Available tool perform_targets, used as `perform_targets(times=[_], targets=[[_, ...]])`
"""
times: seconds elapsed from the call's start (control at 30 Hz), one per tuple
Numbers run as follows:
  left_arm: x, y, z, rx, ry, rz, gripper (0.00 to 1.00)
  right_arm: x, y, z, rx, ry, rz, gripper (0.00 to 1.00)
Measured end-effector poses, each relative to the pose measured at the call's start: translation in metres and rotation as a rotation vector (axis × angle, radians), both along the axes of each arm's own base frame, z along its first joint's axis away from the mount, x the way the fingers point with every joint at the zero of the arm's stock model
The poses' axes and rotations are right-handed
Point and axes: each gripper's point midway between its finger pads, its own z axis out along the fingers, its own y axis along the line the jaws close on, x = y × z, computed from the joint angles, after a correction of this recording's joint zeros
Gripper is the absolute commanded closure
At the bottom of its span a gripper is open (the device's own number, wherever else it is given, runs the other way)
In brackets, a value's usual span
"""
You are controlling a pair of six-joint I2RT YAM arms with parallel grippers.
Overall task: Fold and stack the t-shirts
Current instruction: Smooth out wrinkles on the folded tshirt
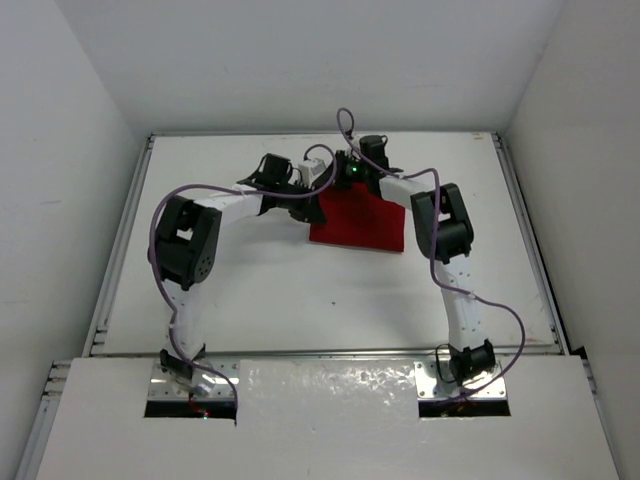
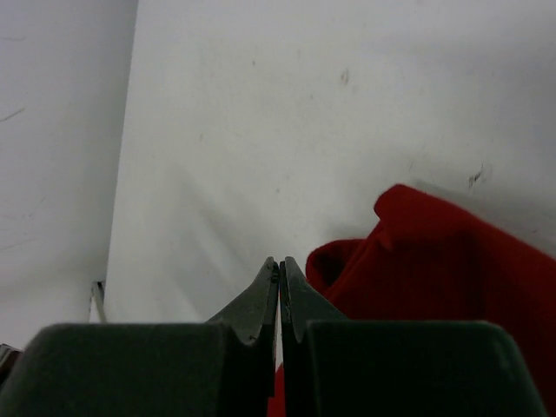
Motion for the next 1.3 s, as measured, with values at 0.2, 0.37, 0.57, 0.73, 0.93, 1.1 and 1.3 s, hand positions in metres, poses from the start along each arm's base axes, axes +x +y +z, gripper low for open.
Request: perform_targets(times=[0.2,0.37,0.57,0.73,0.93,1.1,1.3], targets=[[-0.003,0.013,-0.035,0.076,0.037,0.044,0.95,-0.009,0.004,-0.031,0.007,0.086,0.01,1.0],[-0.011,0.019,-0.061,0.112,0.066,0.045,0.95,0.005,0.004,-0.043,0.002,0.092,-0.002,1.0],[-0.011,0.019,-0.063,0.116,0.032,0.022,0.96,0.024,0.003,-0.055,-0.014,0.096,-0.039,1.0],[-0.012,0.019,-0.063,0.114,0.007,0.01,0.97,0.048,-0.006,-0.053,-0.043,0.065,-0.116,1.0],[-0.012,0.019,-0.063,0.109,-0.008,0.001,0.97,0.085,-0.026,-0.051,-0.05,0.011,-0.214,1.0],[-0.012,0.019,-0.063,0.106,-0.009,0.0,0.97,0.103,-0.054,-0.048,-0.062,-0.002,-0.296,1.0],[-0.011,0.018,-0.062,0.107,-0.005,0.003,0.97,0.101,-0.1,-0.01,-0.073,-0.014,-0.361,1.0]])
